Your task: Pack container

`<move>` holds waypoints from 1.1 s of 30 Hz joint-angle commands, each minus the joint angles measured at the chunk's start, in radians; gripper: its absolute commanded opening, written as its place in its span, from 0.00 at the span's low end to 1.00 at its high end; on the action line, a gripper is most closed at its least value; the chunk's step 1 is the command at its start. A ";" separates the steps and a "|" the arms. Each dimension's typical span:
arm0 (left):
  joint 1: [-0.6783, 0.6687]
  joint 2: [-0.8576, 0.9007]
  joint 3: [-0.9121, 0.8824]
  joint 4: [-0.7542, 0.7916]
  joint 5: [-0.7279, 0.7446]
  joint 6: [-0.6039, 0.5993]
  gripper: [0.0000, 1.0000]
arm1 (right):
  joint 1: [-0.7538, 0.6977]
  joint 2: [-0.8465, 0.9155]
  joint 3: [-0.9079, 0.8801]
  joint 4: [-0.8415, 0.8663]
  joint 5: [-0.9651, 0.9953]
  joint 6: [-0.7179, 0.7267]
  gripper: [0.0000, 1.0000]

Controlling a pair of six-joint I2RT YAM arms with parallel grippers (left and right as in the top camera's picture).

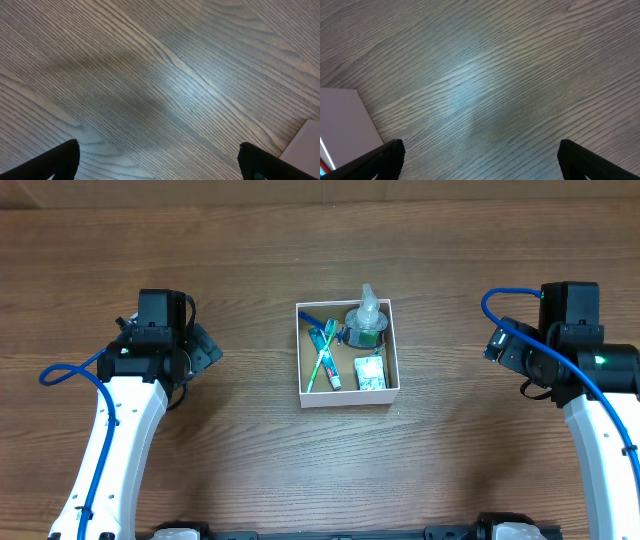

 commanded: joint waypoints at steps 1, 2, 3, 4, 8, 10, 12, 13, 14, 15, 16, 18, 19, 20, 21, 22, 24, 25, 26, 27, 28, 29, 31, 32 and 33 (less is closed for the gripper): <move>0.003 -0.015 0.020 -0.002 -0.011 0.020 1.00 | -0.002 -0.006 0.021 0.005 0.007 0.001 1.00; 0.003 -0.015 0.020 -0.002 -0.011 0.020 1.00 | -0.002 -0.006 0.021 0.005 0.007 0.001 1.00; 0.003 -0.015 0.020 -0.002 -0.011 0.020 1.00 | -0.002 -0.006 0.021 0.005 0.007 0.001 1.00; 0.003 -0.015 0.020 -0.002 -0.011 0.020 1.00 | -0.002 -0.005 0.021 0.005 0.007 0.001 1.00; 0.003 -0.015 0.020 -0.002 -0.011 0.020 1.00 | -0.002 -0.024 0.021 0.006 0.007 0.001 1.00; 0.003 -0.015 0.020 -0.002 -0.011 0.020 1.00 | -0.002 -0.058 0.021 0.005 0.007 0.001 1.00; 0.003 -0.015 0.020 -0.002 -0.011 0.020 1.00 | -0.002 -0.128 0.021 0.006 0.007 0.001 1.00; 0.003 -0.015 0.020 -0.002 -0.011 0.020 1.00 | -0.001 -0.178 0.021 0.005 0.007 0.001 1.00; 0.003 -0.015 0.020 -0.002 -0.011 0.020 1.00 | -0.001 -0.229 0.021 0.005 0.007 0.001 1.00; 0.003 -0.015 0.020 -0.002 -0.011 0.020 1.00 | -0.001 -0.272 0.021 0.005 0.007 0.001 1.00; 0.003 -0.015 0.020 -0.002 -0.011 0.020 1.00 | -0.001 -0.303 0.021 0.005 0.007 0.001 1.00; 0.003 -0.015 0.020 -0.002 -0.011 0.020 1.00 | -0.001 -0.368 0.021 0.005 0.007 0.001 1.00; 0.003 -0.015 0.020 -0.002 -0.011 0.020 1.00 | -0.001 -0.388 0.021 0.005 0.007 0.001 1.00; 0.003 -0.015 0.020 -0.002 -0.011 0.020 1.00 | -0.001 -0.407 0.021 0.005 0.007 0.001 1.00; 0.003 -0.015 0.020 -0.002 -0.011 0.020 1.00 | -0.001 -0.415 0.021 0.005 0.007 0.001 1.00; 0.003 -0.015 0.020 -0.002 -0.011 0.020 1.00 | -0.001 -0.419 0.021 0.005 0.007 0.001 1.00; 0.003 -0.015 0.020 -0.002 -0.011 0.020 1.00 | -0.001 -0.409 0.021 0.005 0.007 0.001 1.00; 0.003 -0.015 0.020 -0.002 -0.011 0.020 1.00 | -0.001 -0.402 0.021 0.004 0.007 0.001 1.00; 0.003 -0.015 0.020 -0.002 -0.011 0.020 1.00 | -0.001 -0.395 0.021 0.004 0.007 0.001 1.00; 0.003 -0.015 0.020 -0.002 -0.011 0.020 1.00 | -0.001 -0.390 0.021 0.003 0.007 0.001 1.00; 0.003 -0.015 0.020 -0.002 -0.011 0.020 1.00 | -0.001 -0.389 0.021 0.002 0.007 0.001 1.00; 0.003 -0.015 0.020 -0.002 -0.011 0.020 1.00 | -0.001 -0.393 0.021 0.002 0.007 0.001 1.00; 0.003 -0.015 0.020 -0.002 -0.011 0.020 1.00 | -0.001 -0.415 0.021 0.002 0.007 0.001 1.00; 0.003 -0.015 0.020 -0.002 -0.011 0.020 1.00 | -0.001 -0.435 0.021 0.002 0.007 0.001 1.00; 0.003 -0.015 0.020 -0.002 -0.011 0.020 1.00 | -0.001 -0.458 0.021 0.002 0.007 0.001 1.00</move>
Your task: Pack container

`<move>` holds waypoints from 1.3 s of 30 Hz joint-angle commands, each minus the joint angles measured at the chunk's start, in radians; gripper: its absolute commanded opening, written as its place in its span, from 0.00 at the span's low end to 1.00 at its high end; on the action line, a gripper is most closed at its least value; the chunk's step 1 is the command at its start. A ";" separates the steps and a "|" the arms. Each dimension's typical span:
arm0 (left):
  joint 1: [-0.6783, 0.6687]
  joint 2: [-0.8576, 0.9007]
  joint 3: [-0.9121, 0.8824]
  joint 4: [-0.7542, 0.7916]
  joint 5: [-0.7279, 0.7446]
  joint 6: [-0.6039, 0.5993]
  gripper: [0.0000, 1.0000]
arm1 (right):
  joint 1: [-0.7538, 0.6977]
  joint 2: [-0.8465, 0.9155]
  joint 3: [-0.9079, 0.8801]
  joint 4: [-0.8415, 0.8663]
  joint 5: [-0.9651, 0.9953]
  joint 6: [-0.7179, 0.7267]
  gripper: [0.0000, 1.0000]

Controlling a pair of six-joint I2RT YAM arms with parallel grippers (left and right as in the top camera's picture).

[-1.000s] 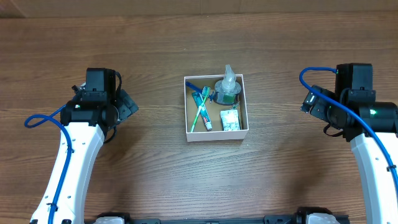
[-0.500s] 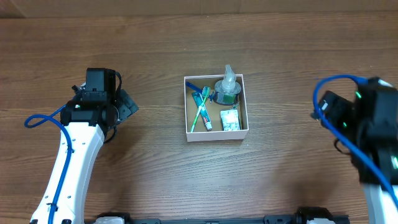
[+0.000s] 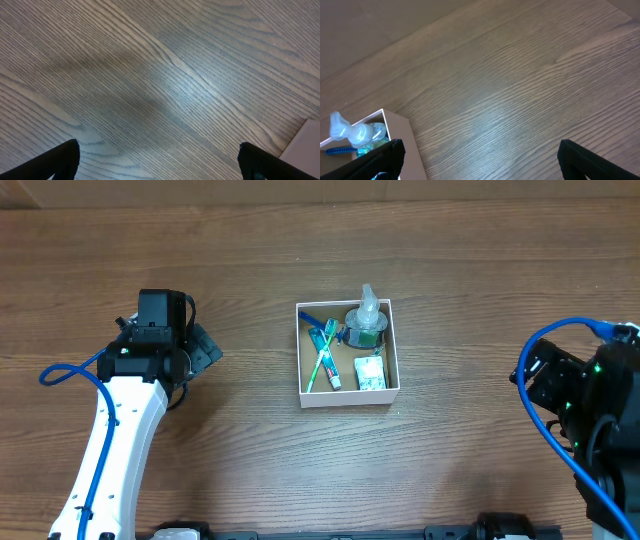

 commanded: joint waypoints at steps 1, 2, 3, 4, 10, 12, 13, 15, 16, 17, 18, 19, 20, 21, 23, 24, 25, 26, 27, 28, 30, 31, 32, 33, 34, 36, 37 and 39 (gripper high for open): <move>0.002 -0.015 0.020 -0.002 -0.011 0.020 1.00 | 0.000 -0.084 0.019 0.002 0.007 0.001 1.00; 0.003 -0.015 0.020 -0.002 -0.011 0.020 1.00 | 0.005 -0.114 0.018 0.003 0.007 0.001 1.00; 0.002 -0.015 0.020 -0.002 -0.011 0.020 1.00 | 0.016 -0.148 0.017 0.008 0.014 0.000 1.00; 0.003 -0.015 0.020 -0.002 -0.011 0.020 1.00 | 0.033 -0.184 0.014 0.010 0.026 0.000 1.00; 0.003 -0.015 0.020 -0.002 -0.011 0.020 1.00 | 0.145 -0.461 -0.197 0.251 0.009 0.000 1.00; 0.003 -0.015 0.020 -0.002 -0.011 0.020 1.00 | 0.151 -0.589 -0.359 0.425 -0.010 -0.003 1.00; 0.003 -0.015 0.020 -0.002 -0.011 0.020 1.00 | 0.151 -0.631 -0.418 0.486 -0.013 -0.003 1.00; 0.002 -0.015 0.020 -0.002 -0.011 0.020 1.00 | 0.151 -0.720 -0.565 0.639 -0.039 -0.007 1.00; 0.002 -0.015 0.020 -0.002 -0.011 0.020 1.00 | 0.151 -0.755 -0.636 0.720 -0.064 -0.007 1.00; 0.002 -0.015 0.020 -0.002 -0.011 0.020 1.00 | 0.150 -0.784 -0.703 0.796 -0.093 -0.011 1.00; 0.002 -0.015 0.020 -0.002 -0.011 0.020 1.00 | 0.149 -0.806 -0.764 0.870 -0.126 -0.017 1.00; 0.002 -0.015 0.020 -0.002 -0.011 0.020 1.00 | 0.148 -0.824 -0.827 0.945 -0.164 -0.030 1.00; 0.002 -0.015 0.020 -0.002 -0.011 0.020 1.00 | 0.148 -0.831 -0.864 0.990 -0.177 -0.030 1.00; 0.002 -0.015 0.020 -0.002 -0.011 0.020 1.00 | 0.148 -0.835 -0.896 1.025 -0.186 -0.030 1.00; 0.002 -0.015 0.020 -0.002 -0.011 0.020 1.00 | 0.148 -0.835 -0.956 1.081 -0.186 -0.030 1.00; 0.002 -0.015 0.020 -0.002 -0.011 0.020 1.00 | 0.147 -0.835 -0.977 1.095 -0.186 -0.034 1.00; 0.002 -0.015 0.020 -0.002 -0.011 0.020 1.00 | 0.145 -0.835 -1.006 1.115 -0.186 -0.047 1.00; 0.002 -0.015 0.020 -0.002 -0.011 0.020 1.00 | 0.145 -0.835 -1.028 1.130 -0.186 -0.060 1.00; 0.002 -0.015 0.020 -0.002 -0.011 0.020 1.00 | 0.144 -0.836 -1.047 1.135 -0.182 -0.064 1.00; 0.002 -0.015 0.020 -0.002 -0.011 0.020 1.00 | 0.144 -0.836 -1.060 1.140 -0.182 -0.074 1.00; 0.002 -0.015 0.020 -0.002 -0.011 0.020 1.00 | 0.139 -0.837 -1.093 1.175 -0.182 -0.079 1.00; 0.002 -0.015 0.020 -0.002 -0.011 0.020 1.00 | 0.135 -0.839 -1.106 1.189 -0.182 -0.079 1.00; 0.002 -0.015 0.020 -0.002 -0.011 0.020 1.00 | 0.132 -0.846 -1.121 1.199 -0.182 -0.079 1.00; 0.002 -0.015 0.020 -0.002 -0.011 0.020 1.00 | 0.130 -0.855 -1.135 1.205 -0.182 -0.079 1.00; 0.002 -0.015 0.020 -0.002 -0.011 0.020 1.00 | 0.128 -0.855 -1.146 1.213 -0.182 -0.079 1.00; 0.002 -0.015 0.020 -0.002 -0.011 0.020 1.00 | 0.127 -0.855 -1.165 1.212 -0.182 -0.079 1.00; 0.002 -0.015 0.020 -0.002 -0.011 0.020 1.00 | 0.127 -0.855 -1.173 1.212 -0.182 -0.079 1.00; 0.002 -0.015 0.020 -0.002 -0.011 0.020 1.00 | 0.127 -0.855 -1.186 1.208 -0.182 -0.079 1.00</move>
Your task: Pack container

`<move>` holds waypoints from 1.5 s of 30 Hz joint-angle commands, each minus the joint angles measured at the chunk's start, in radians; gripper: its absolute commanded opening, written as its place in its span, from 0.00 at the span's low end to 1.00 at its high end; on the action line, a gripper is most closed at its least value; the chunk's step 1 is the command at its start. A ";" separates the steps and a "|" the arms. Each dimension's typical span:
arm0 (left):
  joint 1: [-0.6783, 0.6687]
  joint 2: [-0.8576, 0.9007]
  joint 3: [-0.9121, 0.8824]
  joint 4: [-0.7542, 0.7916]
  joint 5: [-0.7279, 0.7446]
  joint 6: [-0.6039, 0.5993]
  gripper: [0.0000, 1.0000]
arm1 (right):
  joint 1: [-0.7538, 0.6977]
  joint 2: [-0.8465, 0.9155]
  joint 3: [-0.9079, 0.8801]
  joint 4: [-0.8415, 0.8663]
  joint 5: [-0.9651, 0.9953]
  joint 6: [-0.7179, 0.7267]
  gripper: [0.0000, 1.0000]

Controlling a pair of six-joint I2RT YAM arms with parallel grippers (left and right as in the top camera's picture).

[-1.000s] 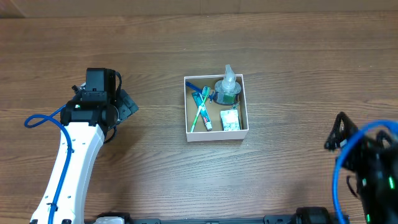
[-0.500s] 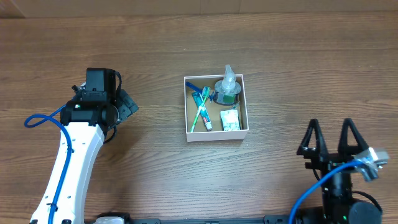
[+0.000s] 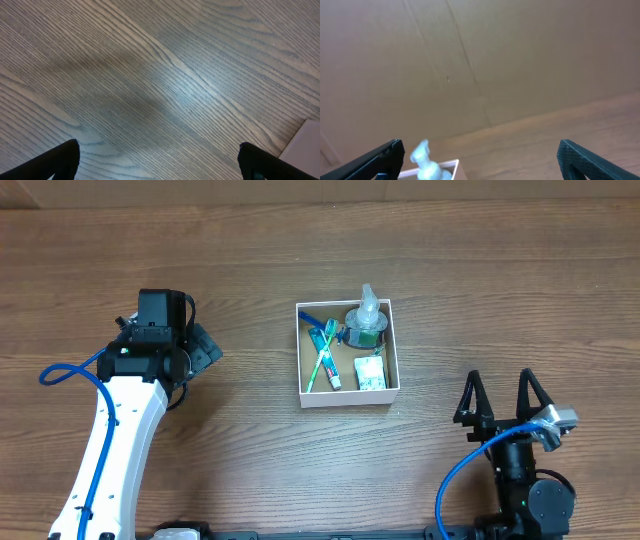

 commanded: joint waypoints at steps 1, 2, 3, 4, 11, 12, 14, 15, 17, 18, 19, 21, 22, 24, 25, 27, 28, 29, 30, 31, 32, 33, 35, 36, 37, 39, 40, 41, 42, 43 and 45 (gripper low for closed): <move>0.003 -0.015 0.018 -0.002 -0.011 0.020 1.00 | -0.004 -0.013 -0.035 0.003 -0.004 -0.008 1.00; 0.003 -0.015 0.018 -0.002 -0.011 0.020 1.00 | -0.004 -0.013 -0.042 -0.006 -0.005 -0.008 1.00; 0.003 -0.015 0.018 -0.002 -0.011 0.020 1.00 | -0.004 -0.013 -0.051 -0.027 -0.005 -0.008 1.00; 0.003 -0.015 0.018 -0.002 -0.011 0.020 1.00 | -0.004 -0.013 -0.060 -0.056 -0.005 -0.008 1.00; 0.003 -0.015 0.018 -0.002 -0.011 0.020 1.00 | -0.004 -0.013 -0.078 -0.127 -0.012 -0.062 1.00; 0.003 -0.015 0.018 -0.002 -0.011 0.020 1.00 | -0.004 -0.013 -0.078 -0.127 -0.011 -0.062 1.00; 0.003 -0.015 0.018 -0.002 -0.011 0.020 1.00 | -0.004 -0.013 -0.078 -0.126 -0.012 -0.061 1.00; 0.003 -0.015 0.018 -0.002 -0.011 0.020 1.00 | -0.004 -0.013 -0.078 -0.126 -0.012 -0.061 1.00; 0.003 -0.015 0.018 -0.002 -0.011 0.020 1.00 | -0.004 -0.013 -0.078 -0.126 -0.012 -0.061 1.00; 0.003 -0.015 0.018 -0.002 -0.011 0.020 1.00 | -0.004 -0.013 -0.078 -0.126 -0.011 -0.061 1.00; 0.003 -0.015 0.018 -0.002 -0.011 0.020 1.00 | -0.004 -0.013 -0.078 -0.126 -0.012 -0.061 1.00; 0.003 -0.015 0.018 -0.002 -0.011 0.020 1.00 | -0.004 -0.013 -0.078 -0.126 -0.012 -0.061 1.00; 0.003 -0.015 0.018 -0.002 -0.011 0.020 1.00 | -0.004 -0.013 -0.078 -0.126 -0.012 -0.061 1.00; 0.003 -0.015 0.018 -0.002 -0.011 0.020 1.00 | -0.004 -0.013 -0.078 -0.126 -0.012 -0.061 1.00; 0.003 -0.015 0.018 -0.002 -0.011 0.020 1.00 | -0.004 -0.013 -0.078 -0.126 -0.012 -0.061 1.00; 0.003 -0.015 0.018 -0.002 -0.011 0.020 1.00 | -0.004 -0.013 -0.078 -0.126 -0.012 -0.061 1.00; 0.003 -0.015 0.018 -0.002 -0.011 0.020 1.00 | -0.004 -0.013 -0.078 -0.126 -0.012 -0.061 1.00; 0.003 -0.015 0.018 -0.002 -0.011 0.020 1.00 | -0.004 -0.013 -0.078 -0.126 -0.012 -0.061 1.00; 0.003 -0.015 0.018 -0.002 -0.011 0.020 1.00 | -0.004 -0.013 -0.078 -0.126 -0.012 -0.061 1.00; 0.003 -0.015 0.018 -0.002 -0.011 0.020 1.00 | -0.004 -0.013 -0.078 -0.126 -0.011 -0.061 1.00; 0.003 -0.015 0.018 -0.002 -0.011 0.020 1.00 | -0.004 -0.013 -0.078 -0.126 -0.012 -0.061 1.00; 0.003 -0.015 0.018 -0.002 -0.011 0.020 1.00 | -0.004 -0.013 -0.078 -0.126 -0.012 -0.061 1.00; 0.003 -0.015 0.018 -0.002 -0.011 0.020 1.00 | -0.004 -0.013 -0.078 -0.126 -0.012 -0.061 1.00; 0.003 -0.015 0.018 -0.002 -0.011 0.020 1.00 | -0.004 -0.013 -0.078 -0.126 -0.011 -0.061 1.00; 0.003 -0.015 0.018 -0.002 -0.011 0.020 1.00 | -0.004 -0.013 -0.078 -0.126 -0.012 -0.061 1.00; 0.003 -0.015 0.018 -0.002 -0.011 0.020 1.00 | -0.004 -0.013 -0.078 -0.126 -0.012 -0.061 1.00; 0.003 -0.018 0.018 -0.002 -0.011 0.020 1.00 | -0.004 -0.013 -0.078 -0.126 -0.011 -0.061 1.00; 0.003 -0.031 0.018 -0.002 -0.011 0.020 1.00 | -0.004 -0.013 -0.078 -0.126 -0.012 -0.061 1.00; 0.003 -0.046 0.018 -0.002 -0.011 0.020 1.00 | -0.004 -0.013 -0.078 -0.126 -0.012 -0.061 1.00; 0.003 -0.065 0.018 -0.002 -0.011 0.020 1.00 | -0.004 -0.013 -0.078 -0.126 -0.012 -0.061 1.00; 0.003 -0.140 0.018 -0.002 -0.011 0.020 1.00 | -0.004 -0.013 -0.078 -0.126 -0.011 -0.061 1.00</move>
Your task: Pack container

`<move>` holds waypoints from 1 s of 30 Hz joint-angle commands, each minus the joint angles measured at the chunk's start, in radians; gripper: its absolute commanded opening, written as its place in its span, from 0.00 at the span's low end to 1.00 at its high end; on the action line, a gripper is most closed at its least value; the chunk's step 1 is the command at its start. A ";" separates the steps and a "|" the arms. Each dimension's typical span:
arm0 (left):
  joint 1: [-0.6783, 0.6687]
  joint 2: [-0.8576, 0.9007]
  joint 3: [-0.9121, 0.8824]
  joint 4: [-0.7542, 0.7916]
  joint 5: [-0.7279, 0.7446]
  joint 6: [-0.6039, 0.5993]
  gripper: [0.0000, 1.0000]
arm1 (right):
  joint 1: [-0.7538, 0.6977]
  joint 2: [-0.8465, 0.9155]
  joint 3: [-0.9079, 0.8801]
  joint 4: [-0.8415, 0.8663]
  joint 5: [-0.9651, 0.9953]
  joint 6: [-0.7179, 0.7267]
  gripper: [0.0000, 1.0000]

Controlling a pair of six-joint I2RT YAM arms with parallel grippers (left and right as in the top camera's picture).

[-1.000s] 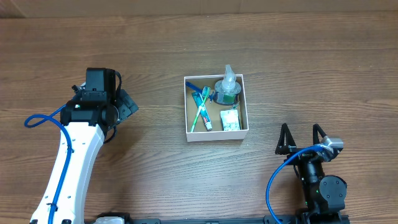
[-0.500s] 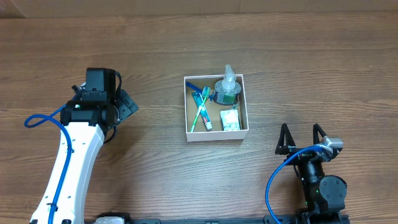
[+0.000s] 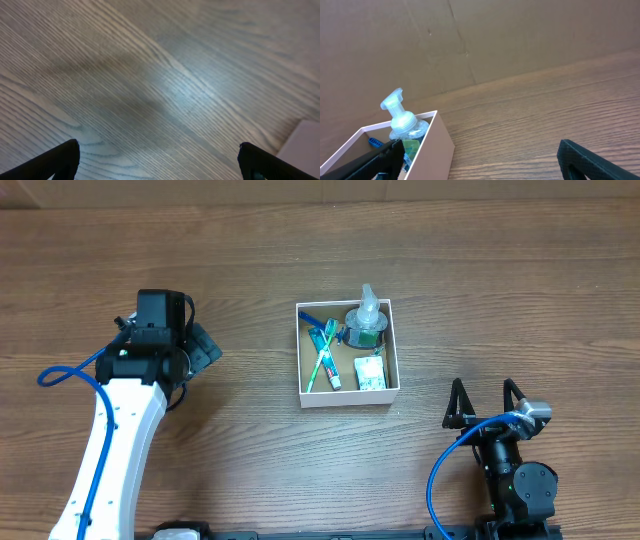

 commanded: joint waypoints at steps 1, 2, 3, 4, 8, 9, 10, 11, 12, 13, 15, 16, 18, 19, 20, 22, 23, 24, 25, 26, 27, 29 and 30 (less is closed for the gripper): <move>0.003 -0.158 0.018 -0.002 -0.011 0.020 1.00 | -0.003 -0.012 -0.010 0.007 -0.005 -0.004 1.00; 0.003 -0.212 0.018 -0.002 -0.011 0.020 1.00 | -0.003 -0.012 -0.010 0.007 -0.005 -0.004 1.00; 0.003 -0.273 0.018 -0.002 -0.011 0.020 1.00 | -0.003 -0.012 -0.010 0.007 -0.005 -0.004 1.00; 0.003 -0.334 0.018 -0.002 -0.011 0.020 1.00 | -0.003 -0.012 -0.010 0.007 -0.005 -0.004 1.00; 0.003 -0.608 0.018 -0.002 -0.011 0.020 1.00 | -0.003 -0.012 -0.010 0.007 -0.005 -0.004 1.00; 0.003 -0.662 0.018 -0.002 -0.011 0.020 1.00 | -0.003 -0.012 -0.010 0.007 -0.005 -0.004 1.00; 0.003 -0.713 0.018 -0.002 -0.011 0.020 1.00 | -0.003 -0.012 -0.010 0.007 -0.005 -0.004 1.00; 0.003 -0.767 0.018 -0.002 -0.011 0.020 1.00 | -0.003 -0.012 -0.010 0.007 -0.005 -0.004 1.00; 0.003 -0.809 0.018 -0.002 -0.011 0.020 1.00 | -0.003 -0.012 -0.010 0.007 -0.005 -0.004 1.00; 0.003 -0.860 0.018 -0.002 -0.011 0.020 1.00 | -0.003 -0.012 -0.010 0.007 -0.005 -0.004 1.00; 0.003 -0.952 0.018 -0.003 -0.011 0.020 1.00 | -0.003 -0.012 -0.010 0.007 -0.005 -0.004 1.00; 0.003 -0.978 0.018 -0.003 -0.011 0.020 1.00 | -0.003 -0.012 -0.010 0.007 -0.005 -0.004 1.00; 0.003 -1.048 0.018 -0.003 -0.012 0.021 1.00 | -0.003 -0.012 -0.010 0.007 -0.005 -0.004 1.00; 0.003 -1.083 0.018 -0.020 -0.020 0.021 1.00 | -0.003 -0.012 -0.010 0.007 -0.005 -0.004 1.00; 0.003 -1.111 0.018 -0.053 -0.027 0.021 1.00 | -0.003 -0.012 -0.010 0.007 -0.005 -0.004 1.00; 0.003 -1.143 0.018 -0.104 -0.041 0.020 1.00 | -0.003 -0.012 -0.010 0.007 -0.005 -0.004 1.00; 0.003 -1.162 0.018 -0.140 -0.044 0.020 1.00 | -0.003 -0.012 -0.010 0.007 -0.005 -0.004 1.00; 0.003 -1.177 0.018 -0.172 -0.044 0.020 1.00 | -0.003 -0.012 -0.010 0.007 -0.005 -0.004 1.00; 0.003 -1.194 0.018 -0.207 -0.044 0.021 1.00 | -0.003 -0.012 -0.010 0.007 -0.005 -0.004 1.00; 0.003 -1.210 0.018 -0.240 -0.044 0.020 1.00 | -0.003 -0.012 -0.010 0.007 -0.005 -0.004 1.00; 0.003 -1.223 0.018 -0.271 -0.044 0.020 1.00 | -0.003 -0.012 -0.010 0.007 -0.005 -0.004 1.00; 0.003 -1.254 0.016 -0.335 -0.044 0.020 1.00 | -0.003 -0.012 -0.010 0.007 -0.005 -0.004 1.00; 0.003 -1.273 0.013 -0.367 -0.044 0.020 1.00 | -0.003 -0.012 -0.010 0.007 -0.005 -0.004 1.00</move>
